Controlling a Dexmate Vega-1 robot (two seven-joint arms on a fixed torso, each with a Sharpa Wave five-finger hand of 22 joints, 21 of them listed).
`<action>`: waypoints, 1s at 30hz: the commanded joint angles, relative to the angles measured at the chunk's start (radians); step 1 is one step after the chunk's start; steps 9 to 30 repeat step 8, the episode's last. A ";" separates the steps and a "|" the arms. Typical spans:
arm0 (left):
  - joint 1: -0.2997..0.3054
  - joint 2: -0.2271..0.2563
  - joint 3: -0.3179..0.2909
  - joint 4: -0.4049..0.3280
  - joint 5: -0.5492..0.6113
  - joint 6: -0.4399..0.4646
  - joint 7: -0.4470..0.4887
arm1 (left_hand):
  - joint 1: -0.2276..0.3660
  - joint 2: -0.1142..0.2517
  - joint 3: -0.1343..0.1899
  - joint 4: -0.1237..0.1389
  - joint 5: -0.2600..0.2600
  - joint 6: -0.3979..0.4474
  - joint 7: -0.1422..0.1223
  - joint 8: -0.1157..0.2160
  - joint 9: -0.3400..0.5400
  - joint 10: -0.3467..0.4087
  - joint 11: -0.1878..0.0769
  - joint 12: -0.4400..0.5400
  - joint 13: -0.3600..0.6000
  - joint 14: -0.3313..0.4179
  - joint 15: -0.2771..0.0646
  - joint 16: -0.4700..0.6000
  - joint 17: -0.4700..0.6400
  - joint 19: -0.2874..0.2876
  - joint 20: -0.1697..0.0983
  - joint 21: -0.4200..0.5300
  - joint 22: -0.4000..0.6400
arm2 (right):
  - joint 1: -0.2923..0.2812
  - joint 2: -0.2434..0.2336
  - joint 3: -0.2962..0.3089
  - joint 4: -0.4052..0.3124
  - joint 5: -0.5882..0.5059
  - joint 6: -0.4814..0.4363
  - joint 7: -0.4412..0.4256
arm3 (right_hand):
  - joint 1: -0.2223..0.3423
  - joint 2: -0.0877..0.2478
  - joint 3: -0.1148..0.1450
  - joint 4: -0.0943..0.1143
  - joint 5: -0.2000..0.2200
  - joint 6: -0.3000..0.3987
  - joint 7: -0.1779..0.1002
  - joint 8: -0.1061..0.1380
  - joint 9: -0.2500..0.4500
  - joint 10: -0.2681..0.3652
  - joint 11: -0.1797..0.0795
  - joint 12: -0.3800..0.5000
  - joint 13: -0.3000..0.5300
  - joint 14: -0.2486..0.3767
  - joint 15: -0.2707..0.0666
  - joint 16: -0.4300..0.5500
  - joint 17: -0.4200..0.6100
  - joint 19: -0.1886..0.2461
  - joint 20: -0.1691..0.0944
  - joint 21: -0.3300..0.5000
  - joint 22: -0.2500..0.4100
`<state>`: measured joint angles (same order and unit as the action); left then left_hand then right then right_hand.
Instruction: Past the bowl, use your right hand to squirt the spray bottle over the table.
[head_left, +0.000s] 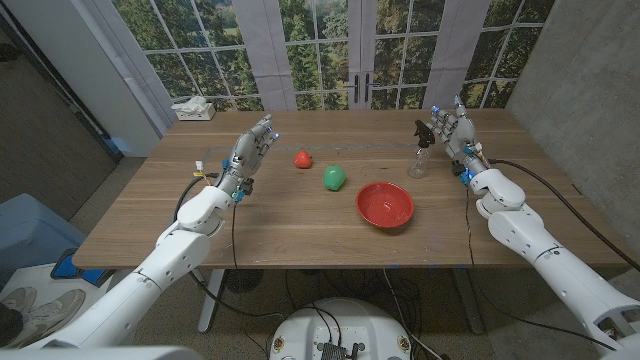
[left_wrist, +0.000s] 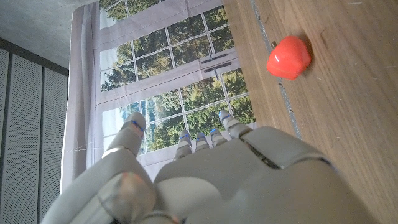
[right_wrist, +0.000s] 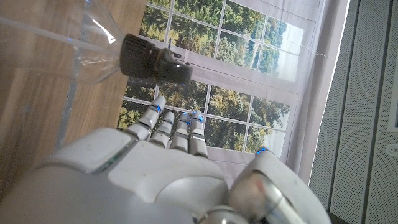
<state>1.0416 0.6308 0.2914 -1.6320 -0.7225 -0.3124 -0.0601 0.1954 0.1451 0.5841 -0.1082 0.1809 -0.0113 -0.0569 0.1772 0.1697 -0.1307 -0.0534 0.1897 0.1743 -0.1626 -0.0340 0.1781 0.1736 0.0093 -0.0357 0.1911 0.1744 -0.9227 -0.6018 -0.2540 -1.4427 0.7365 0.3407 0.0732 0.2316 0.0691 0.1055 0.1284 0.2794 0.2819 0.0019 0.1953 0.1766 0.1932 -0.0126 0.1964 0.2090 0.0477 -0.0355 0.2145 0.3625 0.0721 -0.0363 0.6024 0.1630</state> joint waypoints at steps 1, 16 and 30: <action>-0.026 -0.002 -0.011 0.068 -0.065 0.008 -0.077 | -0.031 0.064 0.008 0.056 0.011 -0.006 0.012 0.001 0.005 0.005 0.009 0.007 0.003 -0.004 -0.034 0.011 0.008 0.004 -0.012 0.009 0.004 | -0.098 -0.028 0.051 -0.119 0.007 -0.011 -0.089 | 0.000 0.027 0.010 0.004 -0.005 0.009 0.005 0.002 0.004 0.016 0.001 0.005 -0.003 0.021 -0.015 0.002 -0.006 0.020 -0.013 -0.004 0.000; -0.045 0.014 -0.004 0.082 -0.091 0.086 -0.080 | -0.046 0.067 0.021 0.101 0.018 -0.004 0.014 0.003 0.005 0.010 0.008 0.008 0.003 0.000 -0.037 0.012 0.010 0.009 -0.013 0.012 0.005 | -0.181 -0.003 0.085 -0.175 -0.080 0.090 -0.197 | -0.003 0.029 0.012 0.001 -0.011 0.017 0.012 0.003 0.004 0.025 0.007 0.006 -0.007 0.034 -0.014 0.003 -0.017 0.033 -0.011 -0.009 0.000; -0.045 0.014 -0.004 0.082 -0.091 0.086 -0.080 | -0.046 0.067 0.021 0.101 0.018 -0.004 0.014 0.003 0.005 0.010 0.008 0.008 0.003 0.000 -0.037 0.012 0.010 0.009 -0.013 0.012 0.005 | -0.181 -0.003 0.085 -0.175 -0.080 0.090 -0.197 | -0.003 0.029 0.012 0.001 -0.011 0.017 0.012 0.003 0.004 0.025 0.007 0.006 -0.007 0.034 -0.014 0.003 -0.017 0.033 -0.011 -0.009 0.000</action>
